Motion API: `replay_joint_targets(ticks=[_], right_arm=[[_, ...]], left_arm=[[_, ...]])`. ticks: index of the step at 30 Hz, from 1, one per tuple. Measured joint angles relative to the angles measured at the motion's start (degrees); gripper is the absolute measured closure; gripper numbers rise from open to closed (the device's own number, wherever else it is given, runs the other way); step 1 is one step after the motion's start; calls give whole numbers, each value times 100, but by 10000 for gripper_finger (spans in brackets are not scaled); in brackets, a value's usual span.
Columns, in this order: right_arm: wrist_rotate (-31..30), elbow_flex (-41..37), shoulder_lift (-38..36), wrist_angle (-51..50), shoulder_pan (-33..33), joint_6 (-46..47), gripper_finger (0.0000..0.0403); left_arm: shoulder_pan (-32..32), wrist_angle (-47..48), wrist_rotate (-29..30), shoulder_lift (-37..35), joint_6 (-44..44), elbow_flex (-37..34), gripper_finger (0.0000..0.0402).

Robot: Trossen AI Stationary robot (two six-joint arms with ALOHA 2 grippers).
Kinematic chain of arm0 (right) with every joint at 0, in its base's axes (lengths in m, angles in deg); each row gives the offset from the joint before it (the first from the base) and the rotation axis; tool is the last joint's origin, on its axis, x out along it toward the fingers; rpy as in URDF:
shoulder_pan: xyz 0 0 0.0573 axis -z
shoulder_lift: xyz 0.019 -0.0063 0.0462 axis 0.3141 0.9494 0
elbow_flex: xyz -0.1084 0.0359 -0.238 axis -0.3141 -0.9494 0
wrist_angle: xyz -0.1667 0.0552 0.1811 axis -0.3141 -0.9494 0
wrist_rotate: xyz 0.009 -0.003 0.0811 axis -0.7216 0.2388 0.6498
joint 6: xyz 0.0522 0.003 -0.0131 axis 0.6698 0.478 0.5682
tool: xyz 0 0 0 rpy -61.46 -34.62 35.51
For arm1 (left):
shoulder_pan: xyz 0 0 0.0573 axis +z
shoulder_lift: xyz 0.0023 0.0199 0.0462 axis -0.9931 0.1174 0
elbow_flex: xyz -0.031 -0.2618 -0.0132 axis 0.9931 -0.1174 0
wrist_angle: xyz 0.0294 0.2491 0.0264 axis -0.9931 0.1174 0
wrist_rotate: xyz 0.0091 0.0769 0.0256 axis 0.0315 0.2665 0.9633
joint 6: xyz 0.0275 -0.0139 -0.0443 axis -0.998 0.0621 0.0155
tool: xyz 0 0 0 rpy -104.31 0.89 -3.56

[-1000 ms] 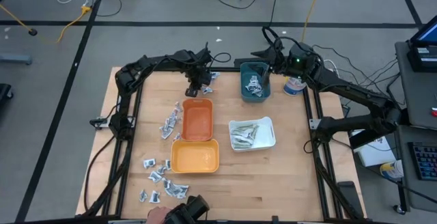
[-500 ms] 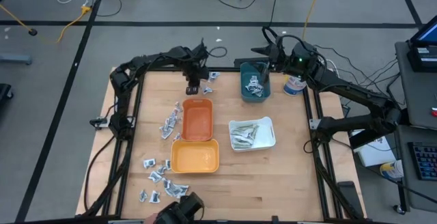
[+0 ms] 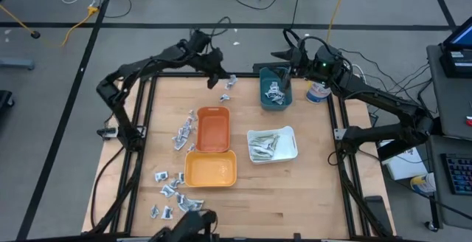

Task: Pick & Place First Aid Supplies
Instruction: Put the blue sachet into the blue bin

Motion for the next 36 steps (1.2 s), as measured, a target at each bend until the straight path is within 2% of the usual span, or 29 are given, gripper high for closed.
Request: replay_joint_targets(ticks=[2,6,10,13,17,20,27,31,36], right_arm=[[0,0,0,-2,0,204,190],[101,0,0,-4,0,360,190],[941,0,35,-35,22,777,190],[1364,0,153,-62,-37,1063,190],[1371,0,359,12,-281,1130,190],[1374,0,540,44,-537,1134,190],[1338,0,938,224,-1111,982,194],[1307,0,1081,469,-1202,1109,219],[1309,0,1128,490,-1215,1272,281]], left_arm=[[-154,-966,59,-363,482,-576,401],[-611,-2995,560,-1064,1538,-1725,401],[-1027,-4179,1123,-1481,2356,-2328,401],[-1348,-4352,1321,-1584,2512,-2330,401],[-1727,-4368,1358,-1608,2533,-2187,401],[-1938,-4365,1611,-1607,2525,-2154,401],[-2183,-4336,1808,-1606,2566,-2154,401],[-2263,-4341,1819,-1603,2561,-2154,402],[-2330,-4318,1820,-1603,2552,-2154,402]])
